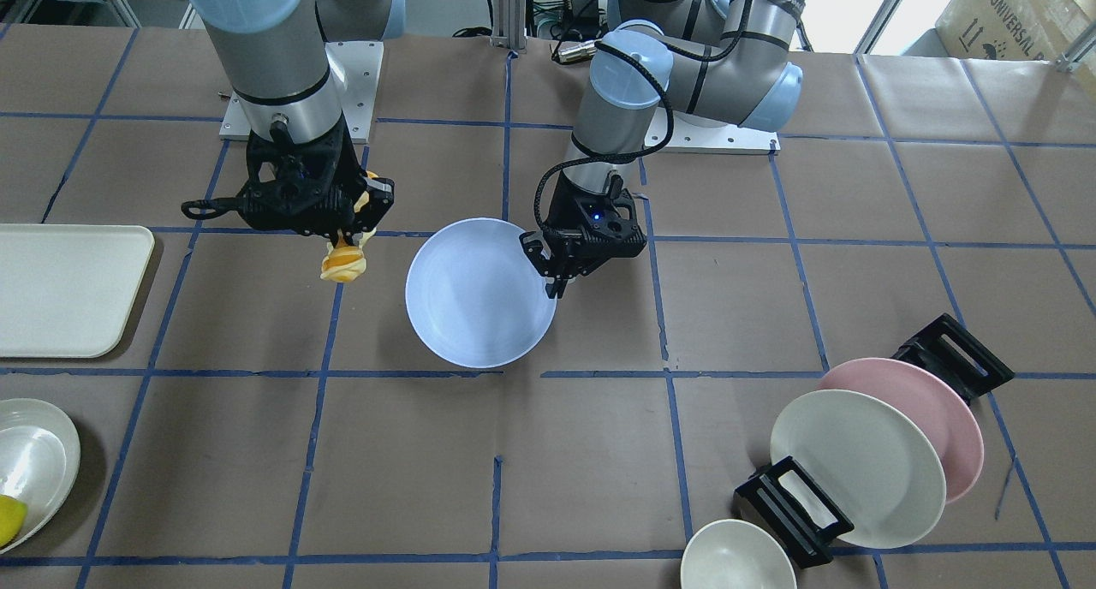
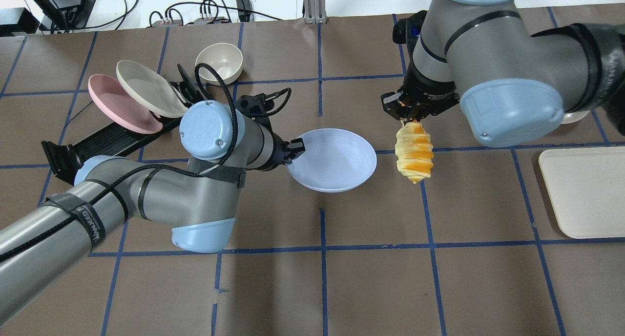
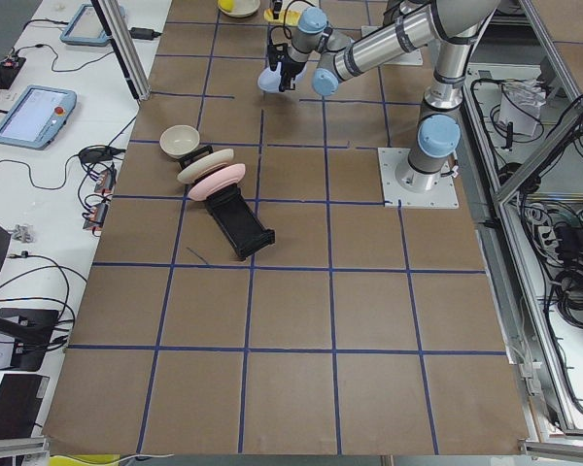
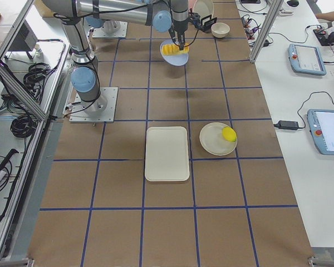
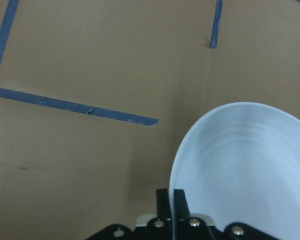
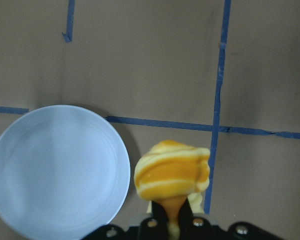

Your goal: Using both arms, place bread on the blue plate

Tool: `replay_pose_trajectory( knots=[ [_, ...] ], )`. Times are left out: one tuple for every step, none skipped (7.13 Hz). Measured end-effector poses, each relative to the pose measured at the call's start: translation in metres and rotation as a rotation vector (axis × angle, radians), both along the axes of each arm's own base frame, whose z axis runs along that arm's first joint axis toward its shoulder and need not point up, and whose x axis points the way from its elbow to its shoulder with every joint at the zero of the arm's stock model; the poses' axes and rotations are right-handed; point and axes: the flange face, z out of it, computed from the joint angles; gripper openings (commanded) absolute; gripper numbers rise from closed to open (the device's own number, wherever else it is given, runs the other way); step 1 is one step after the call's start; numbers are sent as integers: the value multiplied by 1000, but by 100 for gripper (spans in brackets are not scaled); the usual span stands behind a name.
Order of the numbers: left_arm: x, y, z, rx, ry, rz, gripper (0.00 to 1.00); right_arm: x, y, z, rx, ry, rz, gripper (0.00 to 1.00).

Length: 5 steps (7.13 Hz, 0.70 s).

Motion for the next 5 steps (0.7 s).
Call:
replay_pose_trajectory(
  knots=[
    [3, -2, -1, -13, -19, -15, 100, 13, -6, -13, -6, -3, 14, 2],
    [17, -11, -1, -23, -56, -74, 100, 26, -10, -24, -13, -7, 19, 2],
    [50, -29, 0, -10, -108, -146, 100, 39, -13, -33, -18, -12, 14, 2],
    [99, -53, 6, 29, -139, -191, 100, 58, -16, -40, -20, -17, 14, 2],
    [144, -76, 22, 73, -142, -213, 100, 81, -17, -48, -13, -19, 25, 2]
  ],
)
